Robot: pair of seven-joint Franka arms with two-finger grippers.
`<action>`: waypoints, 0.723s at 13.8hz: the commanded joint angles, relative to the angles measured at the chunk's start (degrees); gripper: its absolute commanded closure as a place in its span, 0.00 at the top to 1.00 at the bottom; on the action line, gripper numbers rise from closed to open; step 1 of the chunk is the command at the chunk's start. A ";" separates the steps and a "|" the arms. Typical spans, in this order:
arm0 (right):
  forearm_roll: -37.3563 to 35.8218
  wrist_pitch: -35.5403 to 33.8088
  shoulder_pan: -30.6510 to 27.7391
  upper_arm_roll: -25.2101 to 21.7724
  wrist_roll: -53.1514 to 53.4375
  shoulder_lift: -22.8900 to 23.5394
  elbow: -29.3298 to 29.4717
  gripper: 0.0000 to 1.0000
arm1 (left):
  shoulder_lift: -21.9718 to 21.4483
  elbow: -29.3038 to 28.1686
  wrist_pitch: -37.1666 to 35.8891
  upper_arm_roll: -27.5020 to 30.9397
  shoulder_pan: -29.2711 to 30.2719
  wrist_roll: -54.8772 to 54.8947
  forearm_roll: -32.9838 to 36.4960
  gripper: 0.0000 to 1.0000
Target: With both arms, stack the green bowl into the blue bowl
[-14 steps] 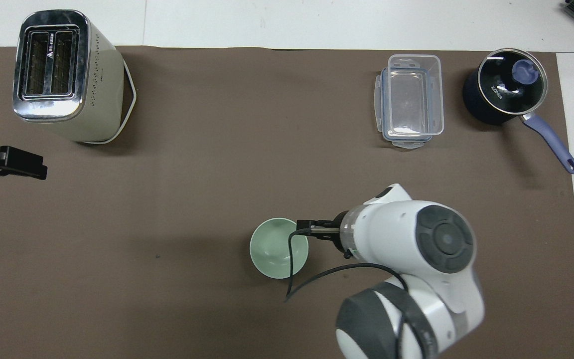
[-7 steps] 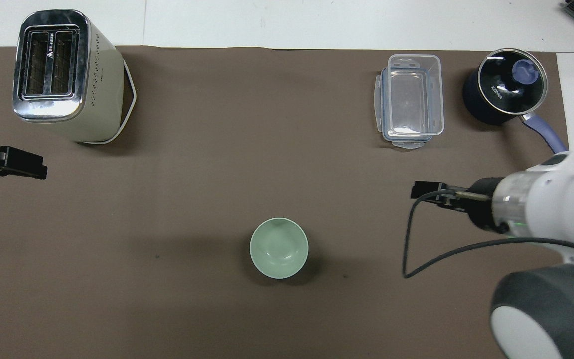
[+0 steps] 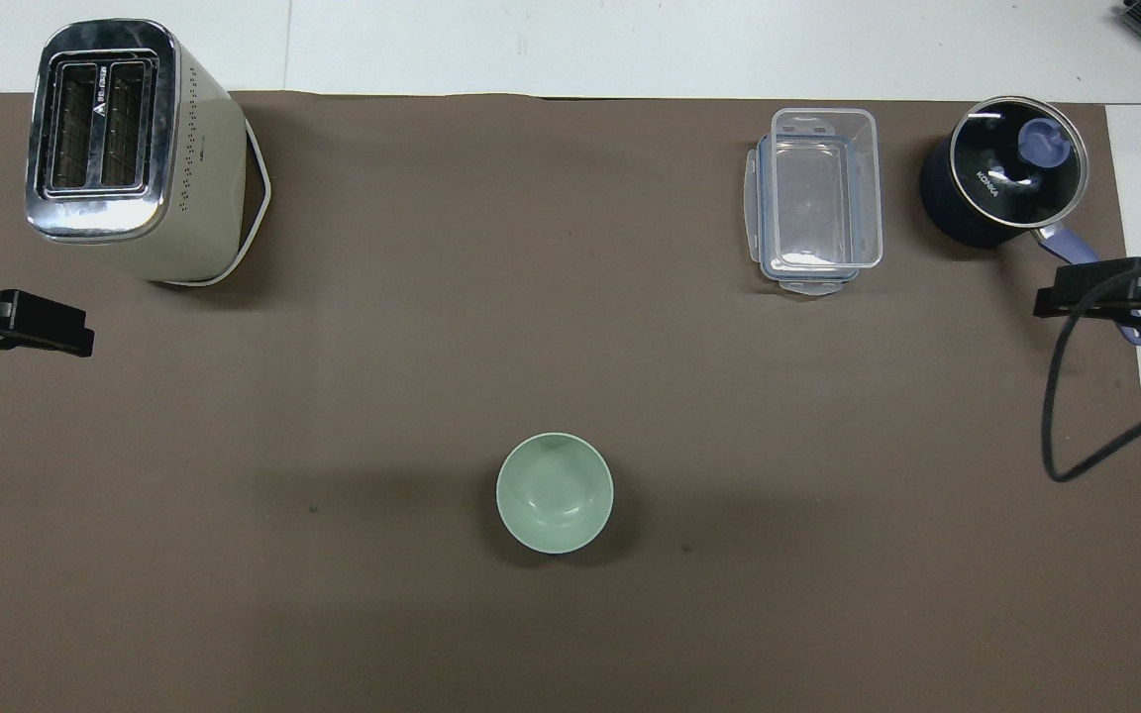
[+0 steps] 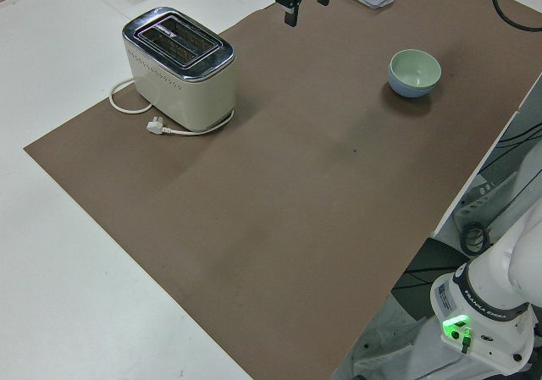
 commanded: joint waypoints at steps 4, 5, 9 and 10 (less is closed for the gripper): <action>-3.55 -10.08 -0.81 -0.60 -3.75 5.93 11.39 1.00 | 0.54 1.29 -1.28 -0.37 0.48 0.05 0.77 1.00; -2.85 -9.66 -0.81 -1.04 -3.85 5.41 11.13 1.00 | 0.54 1.29 -1.28 -0.37 0.48 0.05 0.77 1.00; -2.58 -11.06 0.06 -0.78 -3.68 2.43 5.88 1.00 | 0.54 1.29 -1.28 -0.37 0.48 0.05 0.77 1.00; -2.58 -11.06 0.41 -0.60 -3.33 1.98 5.25 1.00 | 0.54 1.29 -1.28 -0.37 0.48 0.05 0.77 1.00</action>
